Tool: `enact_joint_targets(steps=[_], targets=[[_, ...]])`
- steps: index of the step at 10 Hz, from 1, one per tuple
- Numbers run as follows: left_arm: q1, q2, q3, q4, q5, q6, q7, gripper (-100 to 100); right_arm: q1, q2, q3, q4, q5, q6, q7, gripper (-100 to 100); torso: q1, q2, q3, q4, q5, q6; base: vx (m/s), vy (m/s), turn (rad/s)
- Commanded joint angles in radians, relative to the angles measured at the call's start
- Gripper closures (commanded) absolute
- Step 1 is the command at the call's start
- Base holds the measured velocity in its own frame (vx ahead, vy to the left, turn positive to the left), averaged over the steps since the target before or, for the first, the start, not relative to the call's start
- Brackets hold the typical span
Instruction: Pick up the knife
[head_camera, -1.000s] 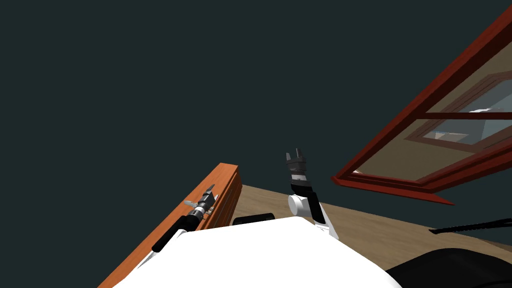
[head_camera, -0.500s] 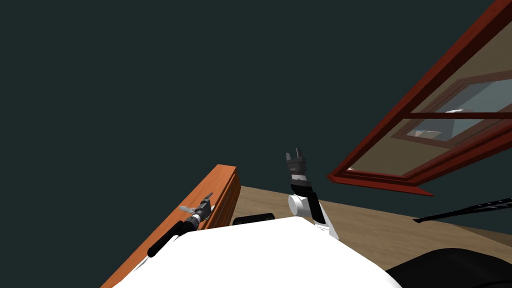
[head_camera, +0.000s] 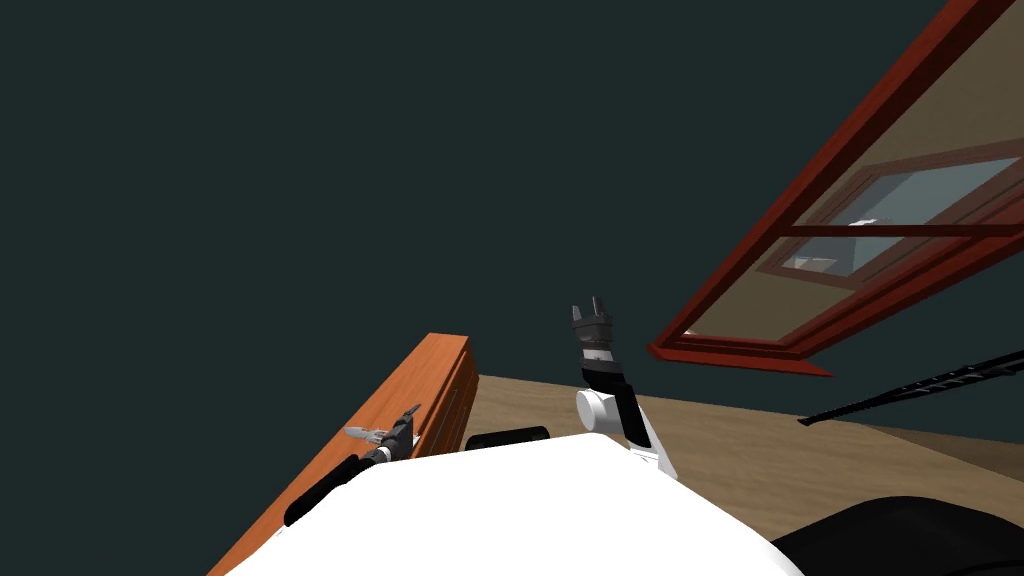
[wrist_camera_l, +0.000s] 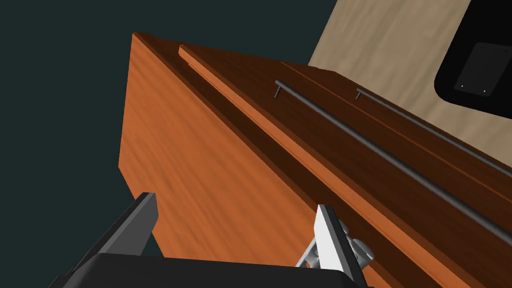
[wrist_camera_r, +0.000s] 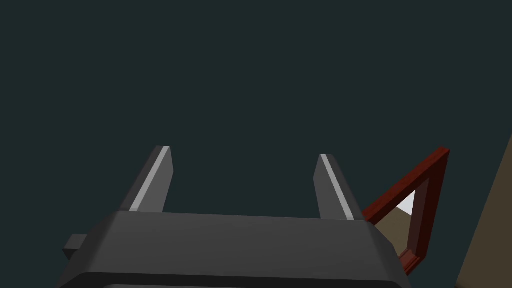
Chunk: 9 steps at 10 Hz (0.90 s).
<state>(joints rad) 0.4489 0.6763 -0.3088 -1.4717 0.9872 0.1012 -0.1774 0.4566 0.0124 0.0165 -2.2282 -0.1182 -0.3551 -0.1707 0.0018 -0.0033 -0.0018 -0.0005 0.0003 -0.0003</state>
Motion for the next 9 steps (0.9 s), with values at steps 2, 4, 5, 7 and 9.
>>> enact_joint_targets(steps=[2, 4, 5, 7, 9], targets=[[-0.011, 0.078, -0.062, 0.098, 0.095, 0.028, -0.023, -100, 0.0, 0.0, 0.0, 0.0, 0.0, 0.0, 0.0, 0, 0.001, 0.0, 0.0, 0.0, 0.0, 0.0, 0.049, 0.023, -0.073], [-0.015, 0.104, -0.079, 0.142, 0.131, 0.053, -0.042, -100, 0.0, 0.0, 0.0, 0.0, 0.0, 0.0, 0.0, 0, 0.0, 0.0, 0.0, 0.0, 0.0, 0.0, 0.047, 0.023, -0.079], [-0.015, 0.104, -0.079, 0.142, 0.131, 0.06, -0.042, -100, 0.0, 0.0, 0.0, 0.0, 0.0, 0.0, 0.0, 0, 0.0, 0.0, 0.0, 0.0, 0.0, 0.0, 0.044, 0.021, -0.057], [-0.026, 0.152, -0.111, 0.208, 0.195, 0.122, -0.081, -100, 0.0, 0.0, 0.0, 0.0, 0.0, 0.0, 0.0, 0, 0.0, 0.0, 0.0, 0.0, 0.0, 0.0, 0.073, 0.025, -0.128], [-0.031, 0.175, -0.126, 0.261, 0.225, 0.152, -0.1, -100, 0.0, 0.0, 0.0, 0.0, 0.0, 0.0, 0.0, 0, 0.002, -0.004, -0.003, -0.001, 0.0, 0.0, 0.101, 0.052, -0.099]])
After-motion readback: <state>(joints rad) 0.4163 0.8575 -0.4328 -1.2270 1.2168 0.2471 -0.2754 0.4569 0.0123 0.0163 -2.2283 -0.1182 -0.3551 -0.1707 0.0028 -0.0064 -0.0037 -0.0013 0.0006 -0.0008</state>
